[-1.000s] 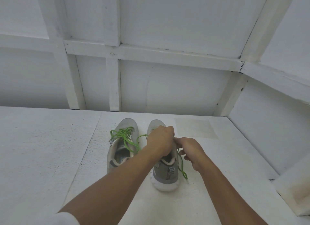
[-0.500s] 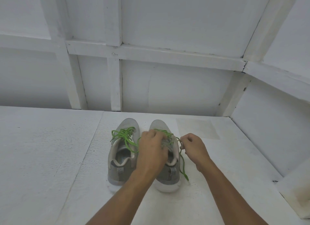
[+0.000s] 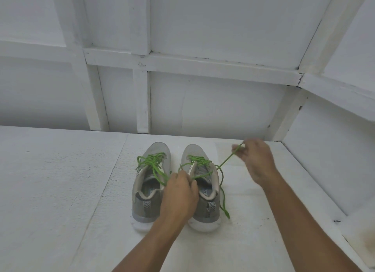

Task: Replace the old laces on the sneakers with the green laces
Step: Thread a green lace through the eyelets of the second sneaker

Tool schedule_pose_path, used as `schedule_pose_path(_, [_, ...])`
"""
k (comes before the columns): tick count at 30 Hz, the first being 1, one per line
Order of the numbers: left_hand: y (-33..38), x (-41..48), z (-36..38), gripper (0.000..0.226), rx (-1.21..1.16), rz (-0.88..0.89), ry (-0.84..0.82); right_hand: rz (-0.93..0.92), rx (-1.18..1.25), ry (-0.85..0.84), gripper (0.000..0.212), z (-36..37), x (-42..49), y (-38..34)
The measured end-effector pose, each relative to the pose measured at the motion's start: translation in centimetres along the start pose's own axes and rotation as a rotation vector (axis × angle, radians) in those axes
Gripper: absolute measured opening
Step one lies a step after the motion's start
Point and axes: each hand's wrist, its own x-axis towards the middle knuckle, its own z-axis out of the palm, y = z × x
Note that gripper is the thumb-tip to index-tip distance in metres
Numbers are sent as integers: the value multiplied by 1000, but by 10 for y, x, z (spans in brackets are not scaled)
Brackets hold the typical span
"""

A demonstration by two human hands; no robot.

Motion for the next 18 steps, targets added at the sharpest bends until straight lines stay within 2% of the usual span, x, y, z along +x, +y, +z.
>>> schedule_pose_path(2, [1, 3, 0, 17, 13, -21, -1, -15, 227, 30, 24, -6, 12, -24])
schedule_pose_path(4, [0, 6, 2, 20, 7, -53, -13, -38, 283, 29, 26, -11, 17, -40])
schedule_pose_path(6, [-2, 10, 4, 23, -11, -89, -37, -110, 46, -16, 26, -12, 14, -38])
schedule_pose_path(7, [-3, 12, 5, 25, -15, -100, -50, -161, -178, -69, 23, -12, 10, -32])
schedule_pose_path(9, [-2, 18, 8, 26, -11, -98, -49, -232, -688, -251, 9, -15, 0, -12])
schedule_pose_path(11, [-1, 23, 9, 25, -7, -84, -24, -212, -1015, -425, 11, -20, -10, 12])
schedule_pose_path(13, [-1, 25, 12, 24, -1, -73, 1, -198, -1106, -483, 11, -22, -17, 30])
schedule_pose_path(15, [-2, 27, 14, 24, -3, -72, 17, -197, -1086, -479, 5, -20, -24, 37])
schedule_pose_path(18, [-5, 27, 16, 26, -6, -62, 48, -194, -1014, -438, 13, -20, -27, 36])
